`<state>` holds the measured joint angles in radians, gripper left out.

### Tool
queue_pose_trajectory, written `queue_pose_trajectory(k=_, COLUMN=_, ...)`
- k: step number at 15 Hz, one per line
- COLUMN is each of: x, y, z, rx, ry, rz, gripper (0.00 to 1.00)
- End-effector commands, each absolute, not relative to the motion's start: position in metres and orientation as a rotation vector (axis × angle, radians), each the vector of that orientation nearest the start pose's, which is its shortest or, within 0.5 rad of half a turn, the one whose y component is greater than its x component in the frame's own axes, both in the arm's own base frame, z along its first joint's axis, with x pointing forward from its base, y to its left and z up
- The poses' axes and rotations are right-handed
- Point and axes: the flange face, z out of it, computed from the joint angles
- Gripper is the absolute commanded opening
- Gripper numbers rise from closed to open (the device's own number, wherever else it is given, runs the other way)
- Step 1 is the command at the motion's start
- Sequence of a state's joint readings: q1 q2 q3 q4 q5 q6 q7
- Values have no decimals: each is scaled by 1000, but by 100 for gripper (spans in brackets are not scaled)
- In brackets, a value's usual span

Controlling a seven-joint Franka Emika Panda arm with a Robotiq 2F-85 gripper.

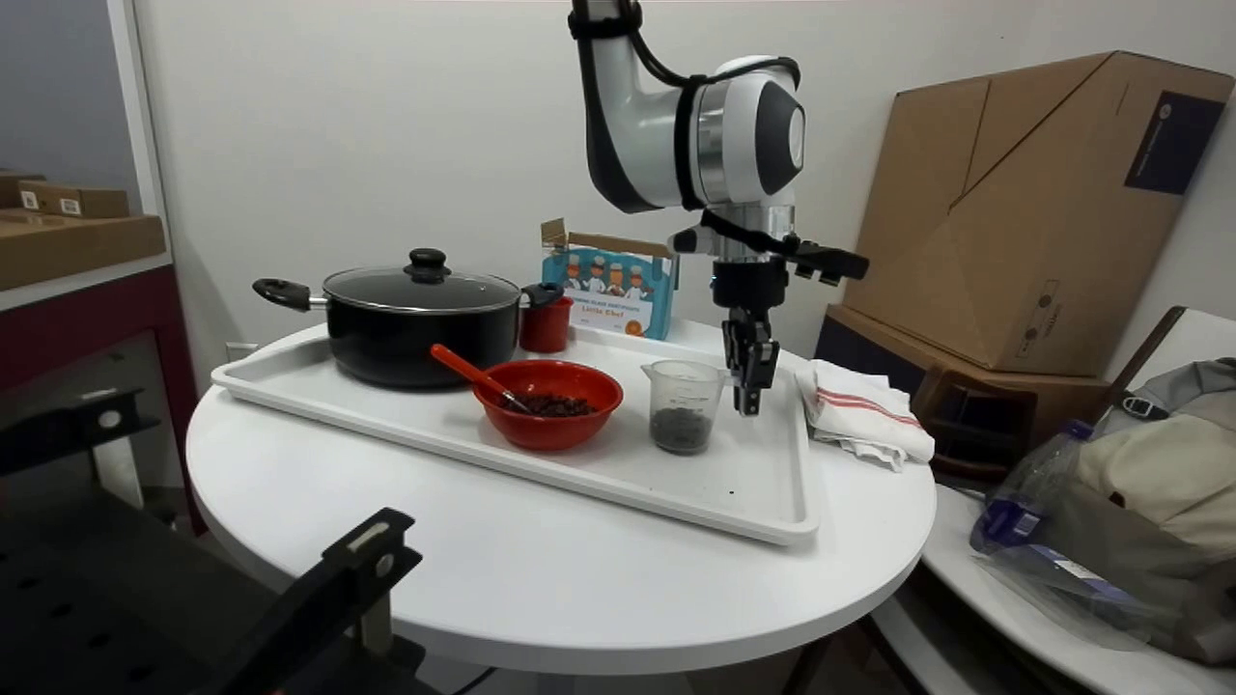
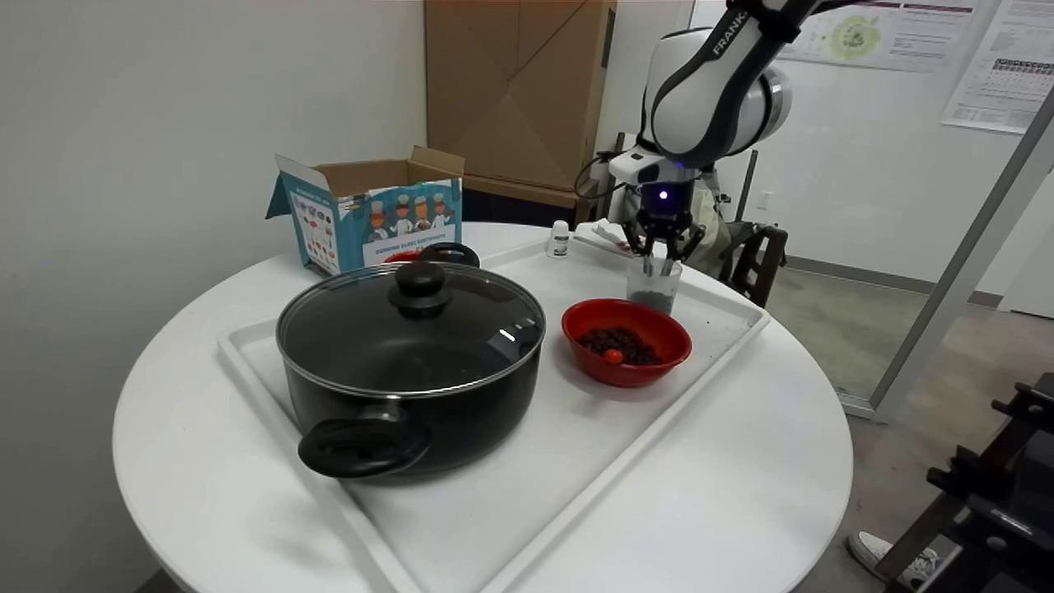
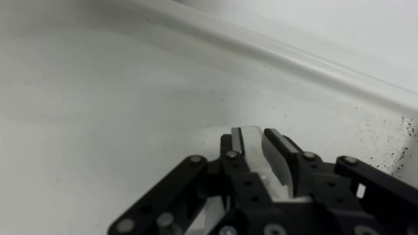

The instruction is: Pour some of the contents of the jug into the bowl

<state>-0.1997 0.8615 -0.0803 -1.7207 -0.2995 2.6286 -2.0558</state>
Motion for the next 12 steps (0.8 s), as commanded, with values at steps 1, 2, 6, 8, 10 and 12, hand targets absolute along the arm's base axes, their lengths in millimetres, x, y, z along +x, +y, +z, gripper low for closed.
queue_pose_trajectory(k=1, x=641, y=-158, z=111, rx=1489, ry=2544, rz=-358, gripper=6)
queue_pose_trajectory(k=2, x=643, y=-153, z=115, rx=1471, ry=2529, rz=-382, gripper=6)
queue_pose_trajectory(k=6, x=651, y=-125, z=127, rx=1376, ry=2465, rz=-492, gripper=6)
queue_pose_trajectory(k=8, x=653, y=-107, z=129, rx=1326, ry=2437, rz=-544, gripper=6)
queue_pose_trajectory(k=10, x=652, y=-86, z=129, rx=1276, ry=2417, rz=-582, gripper=6)
queue_pose_trajectory(k=12, x=650, y=-64, z=128, rx=1222, ry=2398, rz=-616, gripper=6)
